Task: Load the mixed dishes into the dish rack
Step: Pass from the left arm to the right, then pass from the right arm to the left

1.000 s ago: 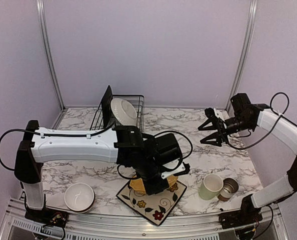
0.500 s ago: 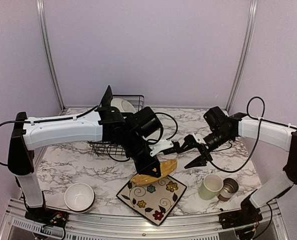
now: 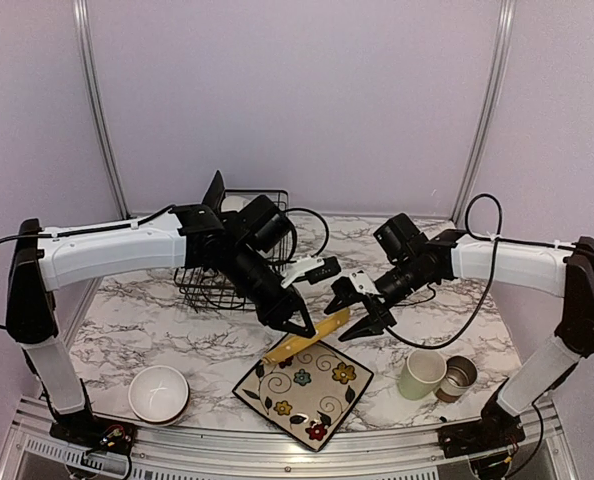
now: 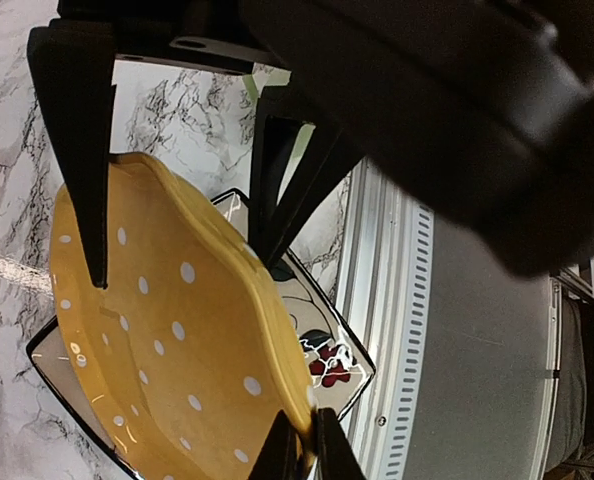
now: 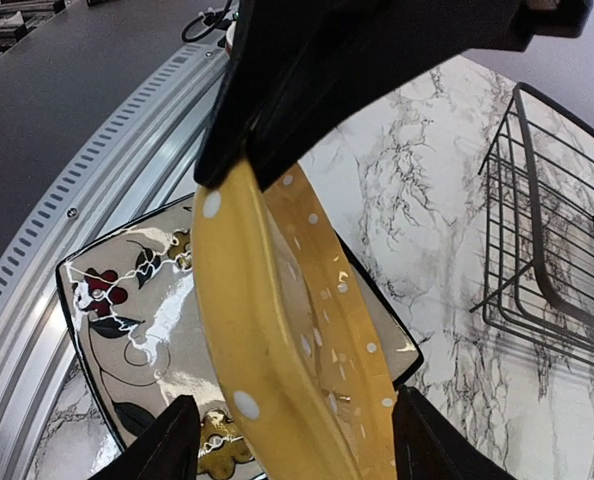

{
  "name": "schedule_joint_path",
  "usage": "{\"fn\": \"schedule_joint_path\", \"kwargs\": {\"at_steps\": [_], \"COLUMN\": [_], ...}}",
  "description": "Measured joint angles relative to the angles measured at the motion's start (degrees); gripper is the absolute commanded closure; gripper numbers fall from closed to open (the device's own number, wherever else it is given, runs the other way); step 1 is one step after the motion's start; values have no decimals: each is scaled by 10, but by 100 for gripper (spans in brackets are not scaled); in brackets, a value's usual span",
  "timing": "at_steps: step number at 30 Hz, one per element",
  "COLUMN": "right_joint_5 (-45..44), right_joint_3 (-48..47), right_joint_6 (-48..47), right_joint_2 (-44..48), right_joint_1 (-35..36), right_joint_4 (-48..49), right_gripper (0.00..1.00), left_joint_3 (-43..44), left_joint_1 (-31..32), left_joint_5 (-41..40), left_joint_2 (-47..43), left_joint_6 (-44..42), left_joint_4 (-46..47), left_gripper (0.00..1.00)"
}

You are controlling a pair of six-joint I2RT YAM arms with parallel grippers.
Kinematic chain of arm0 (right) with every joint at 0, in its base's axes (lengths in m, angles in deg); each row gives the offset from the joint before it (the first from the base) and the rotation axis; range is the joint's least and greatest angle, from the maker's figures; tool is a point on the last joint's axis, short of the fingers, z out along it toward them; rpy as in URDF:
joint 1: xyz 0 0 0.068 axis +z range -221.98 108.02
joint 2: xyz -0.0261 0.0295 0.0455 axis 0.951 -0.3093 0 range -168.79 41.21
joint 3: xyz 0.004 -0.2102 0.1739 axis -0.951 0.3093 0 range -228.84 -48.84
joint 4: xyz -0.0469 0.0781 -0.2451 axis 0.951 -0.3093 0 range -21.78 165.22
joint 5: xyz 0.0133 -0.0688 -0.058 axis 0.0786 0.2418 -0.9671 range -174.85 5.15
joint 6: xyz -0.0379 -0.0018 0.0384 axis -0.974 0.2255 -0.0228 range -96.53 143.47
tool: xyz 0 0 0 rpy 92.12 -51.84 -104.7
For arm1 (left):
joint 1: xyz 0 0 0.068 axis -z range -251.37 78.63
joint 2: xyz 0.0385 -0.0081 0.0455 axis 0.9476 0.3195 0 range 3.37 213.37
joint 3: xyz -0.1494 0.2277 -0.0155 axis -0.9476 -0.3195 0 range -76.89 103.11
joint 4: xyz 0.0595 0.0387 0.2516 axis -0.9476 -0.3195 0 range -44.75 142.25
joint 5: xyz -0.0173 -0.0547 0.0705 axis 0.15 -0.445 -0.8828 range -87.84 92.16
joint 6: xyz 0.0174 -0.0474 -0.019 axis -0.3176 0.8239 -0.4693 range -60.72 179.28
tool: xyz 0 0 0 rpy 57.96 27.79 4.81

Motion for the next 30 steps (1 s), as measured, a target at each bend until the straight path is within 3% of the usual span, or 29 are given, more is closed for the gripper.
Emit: {"fn": "schedule_joint_path", "kwargs": {"at_steps": [7, 9, 12, 16, 22, 30], "right_joint_5": [-29, -28, -24, -12, -3, -1], "right_joint_3": [-1, -1, -3, -13, -30, -32], "right_joint_6": [40, 34, 43, 60, 66, 68], "right_joint_2": [-14, -17, -26, -39, -51, -52], "right_joint_1": [30, 33, 36, 38, 38, 38], "right_joint_4": [47, 43, 36, 27, 20, 15], "right_gripper": [68, 73, 76, 78, 79, 78], "left_joint_3": [-45, -49, -51, -65, -134, -158], "left_joint_1": [-18, -25, -35, -32, -24, -15], "left_joint_5": [50, 53, 45, 11, -64, -138], "left_joint_2": [-23, -30, -39, -49, -87, -105], "left_joint_6": [18, 17, 15, 9, -21, -71], "left_joint_4": [42, 48, 66, 96, 118, 125], "left_gripper": [100, 92, 73, 57, 50, 52]}}
